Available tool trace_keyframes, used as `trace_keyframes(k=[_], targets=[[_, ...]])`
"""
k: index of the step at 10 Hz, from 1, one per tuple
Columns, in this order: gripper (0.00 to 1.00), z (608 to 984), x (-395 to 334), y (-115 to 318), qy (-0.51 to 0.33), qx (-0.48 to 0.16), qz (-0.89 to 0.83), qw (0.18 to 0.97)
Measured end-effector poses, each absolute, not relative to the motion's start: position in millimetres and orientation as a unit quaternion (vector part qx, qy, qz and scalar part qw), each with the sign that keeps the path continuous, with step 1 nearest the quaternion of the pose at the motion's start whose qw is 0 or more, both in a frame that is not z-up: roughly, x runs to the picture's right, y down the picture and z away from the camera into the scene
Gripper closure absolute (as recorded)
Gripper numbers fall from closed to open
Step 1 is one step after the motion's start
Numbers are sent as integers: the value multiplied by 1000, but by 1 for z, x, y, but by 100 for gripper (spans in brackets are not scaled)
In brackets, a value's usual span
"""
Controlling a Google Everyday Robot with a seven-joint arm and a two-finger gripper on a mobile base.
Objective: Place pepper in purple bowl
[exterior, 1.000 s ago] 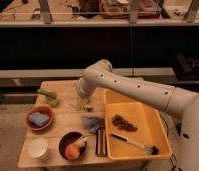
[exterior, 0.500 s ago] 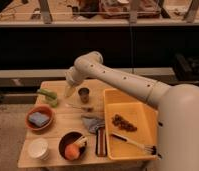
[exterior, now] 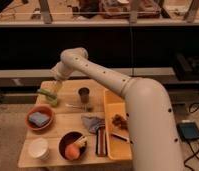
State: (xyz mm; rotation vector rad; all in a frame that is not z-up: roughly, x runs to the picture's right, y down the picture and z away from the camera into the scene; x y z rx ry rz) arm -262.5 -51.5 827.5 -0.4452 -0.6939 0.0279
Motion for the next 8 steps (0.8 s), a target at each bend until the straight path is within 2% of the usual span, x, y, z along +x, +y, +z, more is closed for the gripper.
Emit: trace_keyframes(k=[8], targets=[[22,853,-319,-27,-333,-258,-3,907]])
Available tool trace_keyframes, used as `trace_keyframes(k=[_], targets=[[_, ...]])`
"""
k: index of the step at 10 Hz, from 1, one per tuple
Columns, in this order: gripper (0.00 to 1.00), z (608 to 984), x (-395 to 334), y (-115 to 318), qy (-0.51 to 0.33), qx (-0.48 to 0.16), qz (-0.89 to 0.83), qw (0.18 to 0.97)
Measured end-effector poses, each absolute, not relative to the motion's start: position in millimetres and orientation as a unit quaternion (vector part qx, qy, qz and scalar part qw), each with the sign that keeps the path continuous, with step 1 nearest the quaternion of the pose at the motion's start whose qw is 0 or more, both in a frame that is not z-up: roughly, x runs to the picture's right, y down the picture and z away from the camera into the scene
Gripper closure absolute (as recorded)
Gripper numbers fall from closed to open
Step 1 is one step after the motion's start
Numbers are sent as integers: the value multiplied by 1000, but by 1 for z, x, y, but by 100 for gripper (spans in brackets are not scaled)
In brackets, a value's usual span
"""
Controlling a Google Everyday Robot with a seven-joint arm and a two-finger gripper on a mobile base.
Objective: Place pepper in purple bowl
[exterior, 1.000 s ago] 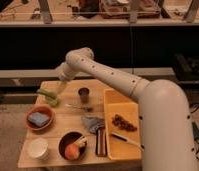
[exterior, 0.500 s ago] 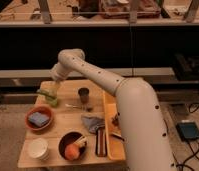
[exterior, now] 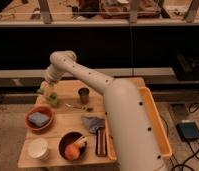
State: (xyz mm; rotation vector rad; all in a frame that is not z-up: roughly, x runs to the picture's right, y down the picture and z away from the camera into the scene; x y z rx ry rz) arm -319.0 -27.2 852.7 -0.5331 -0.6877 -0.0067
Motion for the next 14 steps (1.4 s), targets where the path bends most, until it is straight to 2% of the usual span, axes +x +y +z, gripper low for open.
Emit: trace_keyframes(k=[9,10,12,14], targets=[[23,898,-332,-6,-314,-302,21,900],[28,899,-334,-5,-316,-304,21,899],[49,898,-334,-7,-323,-305,28,896],[53,894,-332,-12,-327,-302,30,895]])
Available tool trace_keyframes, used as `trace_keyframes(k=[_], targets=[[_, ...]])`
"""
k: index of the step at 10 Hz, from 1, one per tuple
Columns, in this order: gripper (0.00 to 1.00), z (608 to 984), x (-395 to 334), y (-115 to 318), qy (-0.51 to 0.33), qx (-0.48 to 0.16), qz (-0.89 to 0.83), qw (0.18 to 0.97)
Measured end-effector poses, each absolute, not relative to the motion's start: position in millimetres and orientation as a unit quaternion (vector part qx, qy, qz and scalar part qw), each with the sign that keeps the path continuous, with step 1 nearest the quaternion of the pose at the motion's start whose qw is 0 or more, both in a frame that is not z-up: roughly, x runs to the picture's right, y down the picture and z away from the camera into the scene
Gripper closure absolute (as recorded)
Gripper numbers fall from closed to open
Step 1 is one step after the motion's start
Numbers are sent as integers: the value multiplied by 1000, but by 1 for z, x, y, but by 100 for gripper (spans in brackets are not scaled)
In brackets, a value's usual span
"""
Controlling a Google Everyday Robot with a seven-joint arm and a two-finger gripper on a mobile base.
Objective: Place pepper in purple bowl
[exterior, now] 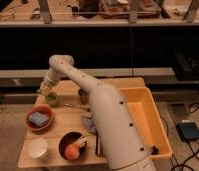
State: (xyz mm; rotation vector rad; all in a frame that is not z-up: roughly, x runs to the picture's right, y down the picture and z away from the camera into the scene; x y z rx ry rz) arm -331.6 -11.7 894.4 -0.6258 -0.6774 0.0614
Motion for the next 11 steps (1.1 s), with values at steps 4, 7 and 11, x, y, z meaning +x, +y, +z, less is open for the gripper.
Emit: trace_keyframes(k=[4,7,11], targets=[[53,891,-337,-11,-331,-307,24,892],[53,891,-340,-11,-331,-311,20,891],[53,893,-350,-7,-331,-319,10,888]])
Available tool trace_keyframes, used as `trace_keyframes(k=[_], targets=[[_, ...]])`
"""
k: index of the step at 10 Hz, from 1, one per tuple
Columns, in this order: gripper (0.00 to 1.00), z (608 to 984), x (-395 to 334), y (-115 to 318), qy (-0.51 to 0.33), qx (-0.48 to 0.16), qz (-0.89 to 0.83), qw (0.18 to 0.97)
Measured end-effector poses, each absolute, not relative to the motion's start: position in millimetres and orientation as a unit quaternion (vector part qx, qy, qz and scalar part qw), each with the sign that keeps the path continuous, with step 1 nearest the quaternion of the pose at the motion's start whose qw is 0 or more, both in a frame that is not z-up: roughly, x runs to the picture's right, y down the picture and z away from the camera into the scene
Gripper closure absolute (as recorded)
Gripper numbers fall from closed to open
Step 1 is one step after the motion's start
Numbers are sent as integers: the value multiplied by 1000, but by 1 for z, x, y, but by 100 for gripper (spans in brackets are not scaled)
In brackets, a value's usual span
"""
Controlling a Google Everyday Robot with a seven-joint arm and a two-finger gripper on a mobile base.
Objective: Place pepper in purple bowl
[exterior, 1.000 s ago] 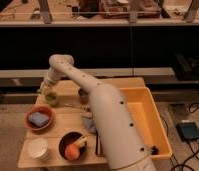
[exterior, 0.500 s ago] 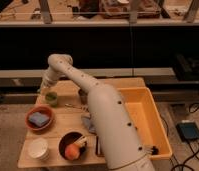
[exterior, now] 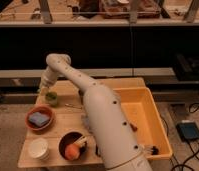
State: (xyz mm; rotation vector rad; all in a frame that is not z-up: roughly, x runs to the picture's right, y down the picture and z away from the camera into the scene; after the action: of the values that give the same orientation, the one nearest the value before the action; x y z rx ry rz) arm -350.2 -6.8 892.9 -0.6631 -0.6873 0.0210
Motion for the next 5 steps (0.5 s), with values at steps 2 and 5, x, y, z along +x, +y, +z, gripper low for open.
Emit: trace_keyframes(k=[2,5], targets=[[56,895,-352,-4,-329,-323,7,887],[83,897,-352,3,-325,-328,2,887]])
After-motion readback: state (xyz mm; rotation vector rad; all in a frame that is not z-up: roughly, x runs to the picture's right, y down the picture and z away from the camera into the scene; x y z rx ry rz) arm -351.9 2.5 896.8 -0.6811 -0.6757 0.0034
